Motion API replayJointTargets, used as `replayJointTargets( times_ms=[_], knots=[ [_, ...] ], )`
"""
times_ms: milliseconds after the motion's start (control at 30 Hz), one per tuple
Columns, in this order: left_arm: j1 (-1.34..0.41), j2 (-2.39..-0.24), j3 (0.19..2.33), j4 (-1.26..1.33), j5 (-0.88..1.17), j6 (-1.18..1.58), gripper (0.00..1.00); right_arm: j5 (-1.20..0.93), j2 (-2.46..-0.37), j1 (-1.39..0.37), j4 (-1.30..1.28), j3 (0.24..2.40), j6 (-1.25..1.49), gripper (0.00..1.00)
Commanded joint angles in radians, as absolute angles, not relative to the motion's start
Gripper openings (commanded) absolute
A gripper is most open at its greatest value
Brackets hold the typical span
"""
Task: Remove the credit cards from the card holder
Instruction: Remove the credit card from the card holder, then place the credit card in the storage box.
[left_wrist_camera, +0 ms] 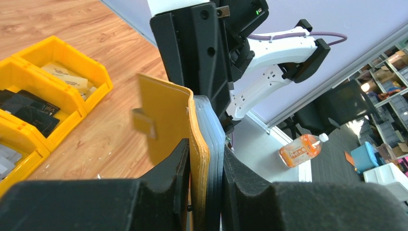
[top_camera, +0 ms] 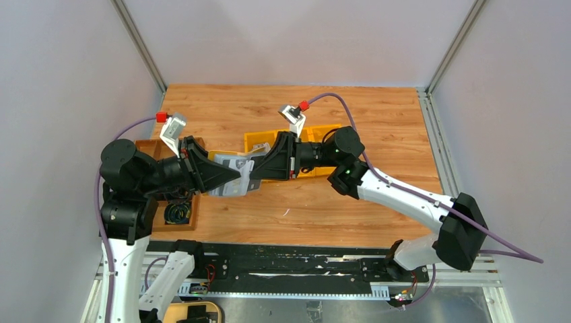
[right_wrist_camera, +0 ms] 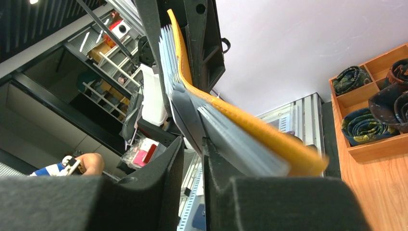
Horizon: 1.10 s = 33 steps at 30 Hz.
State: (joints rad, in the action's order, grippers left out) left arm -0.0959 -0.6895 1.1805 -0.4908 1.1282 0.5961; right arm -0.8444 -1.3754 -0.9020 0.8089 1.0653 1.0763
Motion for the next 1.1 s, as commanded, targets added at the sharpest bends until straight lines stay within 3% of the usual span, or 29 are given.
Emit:
replayJointTargets(
  times_ms=[0, 133, 300, 367, 467, 500, 767, 933, 1067],
  knots=[
    [-0.113, -0.678, 1.226, -0.482, 1.166, 0.596, 0.00, -0.779, -1.393, -0.896, 0.814, 1.066, 1.063, 0.31],
    [-0.112, -0.676, 1.222, -0.462, 1.162, 0.618, 0.00, -0.788, -1.442, -0.913, 0.857, 1.119, 1.094, 0.38],
    [-0.112, -0.673, 1.226, -0.480, 1.157, 0.602, 0.00, -0.814, -1.464, -0.919, 0.903, 1.151, 1.125, 0.33],
    [-0.112, -0.673, 1.227, -0.496, 1.146, 0.587, 0.00, -0.822, -1.466, -0.920, 0.914, 1.154, 1.132, 0.26],
    [-0.112, -0.680, 1.239, -0.534, 1.123, 0.552, 0.00, -0.832, -1.453, -0.912, 0.915, 1.132, 1.132, 0.03],
    [-0.112, -0.683, 1.247, -0.554, 1.115, 0.533, 0.00, -0.836, -1.444, -0.904, 0.914, 1.123, 1.132, 0.00],
    [-0.112, -0.697, 1.294, -0.614, 1.082, 0.471, 0.00, -0.904, -1.322, -0.761, 0.855, 0.977, 1.097, 0.00],
    [-0.112, -0.706, 1.313, -0.644, 1.072, 0.430, 0.00, -0.992, -1.212, -0.606, 0.492, 0.969, 0.884, 0.00],
    [-0.112, -0.703, 1.331, -0.684, 1.030, 0.354, 0.00, -0.883, -1.170, -0.442, 0.032, 1.052, 0.600, 0.00]
  ],
)
